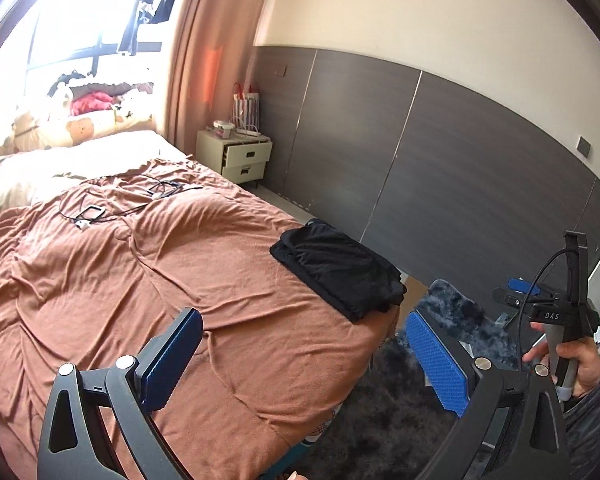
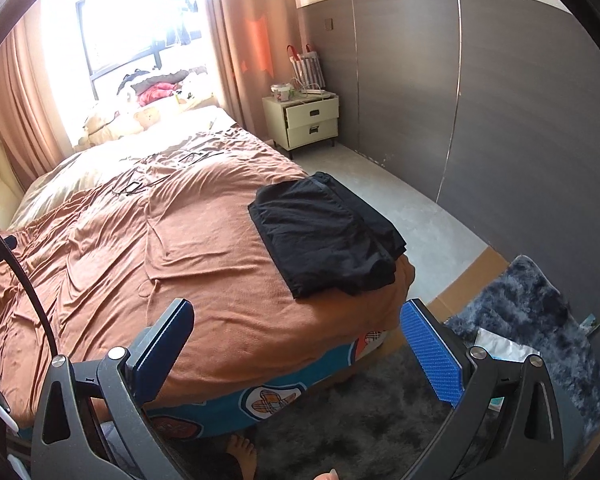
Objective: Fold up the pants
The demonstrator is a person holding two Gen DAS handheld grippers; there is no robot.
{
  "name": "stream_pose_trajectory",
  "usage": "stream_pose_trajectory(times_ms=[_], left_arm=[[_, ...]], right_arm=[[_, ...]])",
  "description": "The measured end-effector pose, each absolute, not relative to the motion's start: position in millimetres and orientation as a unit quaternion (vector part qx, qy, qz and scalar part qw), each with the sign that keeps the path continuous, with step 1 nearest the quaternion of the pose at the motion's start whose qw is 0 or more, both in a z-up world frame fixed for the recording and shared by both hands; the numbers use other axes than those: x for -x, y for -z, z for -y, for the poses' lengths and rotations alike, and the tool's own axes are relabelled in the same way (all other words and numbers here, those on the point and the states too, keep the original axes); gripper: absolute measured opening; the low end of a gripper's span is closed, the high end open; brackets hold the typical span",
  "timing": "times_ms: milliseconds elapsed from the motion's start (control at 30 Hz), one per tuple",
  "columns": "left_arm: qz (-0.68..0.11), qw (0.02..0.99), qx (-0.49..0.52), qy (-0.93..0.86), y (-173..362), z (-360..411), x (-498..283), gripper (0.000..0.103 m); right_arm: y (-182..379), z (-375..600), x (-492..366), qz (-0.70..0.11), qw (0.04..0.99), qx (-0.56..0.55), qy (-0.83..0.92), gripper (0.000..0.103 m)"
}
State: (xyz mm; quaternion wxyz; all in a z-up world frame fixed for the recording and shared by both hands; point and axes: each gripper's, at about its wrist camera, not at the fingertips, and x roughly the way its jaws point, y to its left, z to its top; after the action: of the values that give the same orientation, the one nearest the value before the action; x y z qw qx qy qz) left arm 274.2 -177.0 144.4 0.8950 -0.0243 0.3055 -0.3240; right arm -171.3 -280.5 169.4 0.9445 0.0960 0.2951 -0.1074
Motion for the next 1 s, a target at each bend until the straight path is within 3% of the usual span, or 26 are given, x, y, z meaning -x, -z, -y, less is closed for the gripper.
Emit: stream_pose_trajectory(times_ms=[600,1000], left_arm=[[-0.253,0.93,0.042,0.265,-153.3,75.7,-169.6,0.103],[-0.24,0.945,0.061,0.213,-138.6,19.5,-105.0,0.103]], right_arm=[[-173.8,218.8,226.1,-0.269,0.956,-0.088,0.073,0.103],[-148.3,185.1,253.9,-0.237,0.967,-0.087,0.041,0.103]])
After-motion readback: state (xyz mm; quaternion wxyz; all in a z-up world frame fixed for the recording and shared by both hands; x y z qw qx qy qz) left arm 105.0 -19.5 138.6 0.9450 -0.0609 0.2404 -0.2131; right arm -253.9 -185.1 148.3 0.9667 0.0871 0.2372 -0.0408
